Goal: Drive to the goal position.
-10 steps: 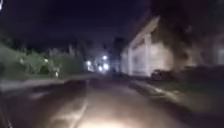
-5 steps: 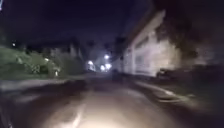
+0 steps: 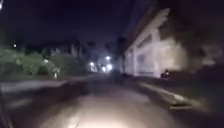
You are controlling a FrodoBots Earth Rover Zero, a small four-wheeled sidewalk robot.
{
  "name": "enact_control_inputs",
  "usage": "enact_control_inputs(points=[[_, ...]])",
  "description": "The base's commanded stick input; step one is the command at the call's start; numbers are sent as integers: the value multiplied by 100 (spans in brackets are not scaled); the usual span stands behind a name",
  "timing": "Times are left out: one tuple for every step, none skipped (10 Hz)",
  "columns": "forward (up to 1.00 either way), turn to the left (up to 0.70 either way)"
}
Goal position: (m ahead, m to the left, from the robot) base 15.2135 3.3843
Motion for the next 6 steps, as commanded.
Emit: enact_control_inputs(points=[[70,0],[70,0],[70,0],[70,0],[70,0],[70,0]])
